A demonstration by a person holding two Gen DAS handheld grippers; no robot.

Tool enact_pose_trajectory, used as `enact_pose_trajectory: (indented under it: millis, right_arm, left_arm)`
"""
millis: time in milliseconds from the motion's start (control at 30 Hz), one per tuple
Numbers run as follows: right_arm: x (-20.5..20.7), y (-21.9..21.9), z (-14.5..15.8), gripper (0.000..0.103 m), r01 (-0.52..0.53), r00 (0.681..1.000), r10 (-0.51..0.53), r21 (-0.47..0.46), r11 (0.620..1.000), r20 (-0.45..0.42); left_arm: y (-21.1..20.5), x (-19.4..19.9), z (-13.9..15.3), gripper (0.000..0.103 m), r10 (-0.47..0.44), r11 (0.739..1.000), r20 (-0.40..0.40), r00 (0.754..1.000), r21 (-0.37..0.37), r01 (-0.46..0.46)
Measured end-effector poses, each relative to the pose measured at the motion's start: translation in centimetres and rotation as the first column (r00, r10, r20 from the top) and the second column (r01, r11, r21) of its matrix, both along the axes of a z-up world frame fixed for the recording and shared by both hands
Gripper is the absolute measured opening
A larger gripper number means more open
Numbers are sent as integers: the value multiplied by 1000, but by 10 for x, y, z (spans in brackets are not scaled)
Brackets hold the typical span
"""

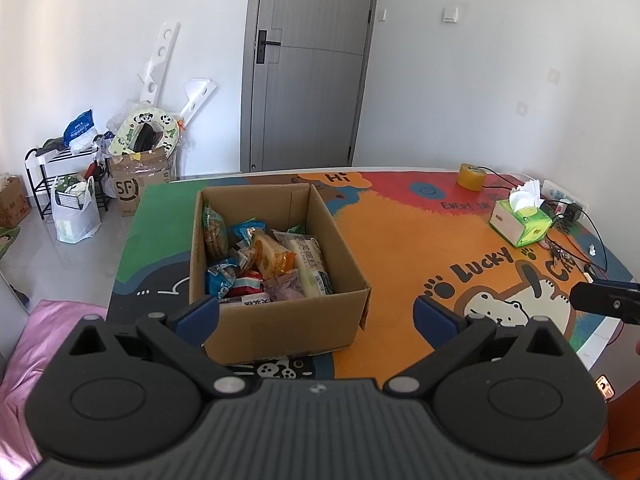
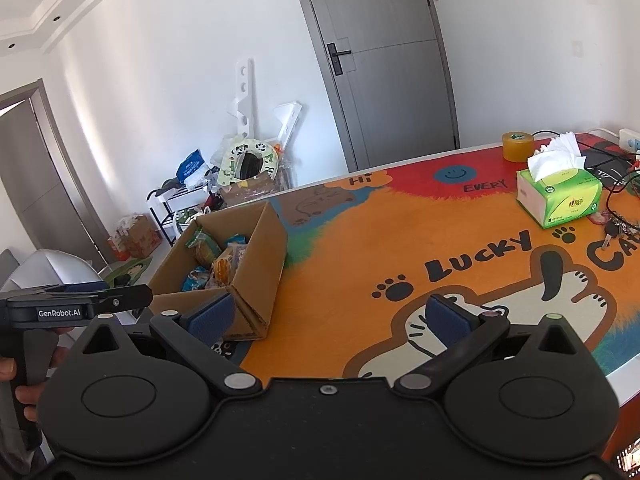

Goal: Organize snacks

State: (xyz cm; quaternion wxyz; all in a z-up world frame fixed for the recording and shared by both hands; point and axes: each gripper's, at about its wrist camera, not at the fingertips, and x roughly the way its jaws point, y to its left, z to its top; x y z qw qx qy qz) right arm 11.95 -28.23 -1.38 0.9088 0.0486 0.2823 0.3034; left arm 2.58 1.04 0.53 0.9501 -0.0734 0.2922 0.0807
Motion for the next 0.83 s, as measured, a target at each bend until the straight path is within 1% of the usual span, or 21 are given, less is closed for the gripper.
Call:
enact_pose_trajectory:
  millis: [500, 833]
  right_arm:
    - [2, 1, 0, 103, -7, 1000, 7, -10, 1000, -1]
    - [3, 3, -1, 103, -14, 1000, 14, -16, 1000, -5]
  left_arm:
    - [3, 0, -3, 103, 0, 1000, -7, 1000, -8, 0]
    - [1, 0, -3, 103, -1, 1000, -8, 1000, 1, 1]
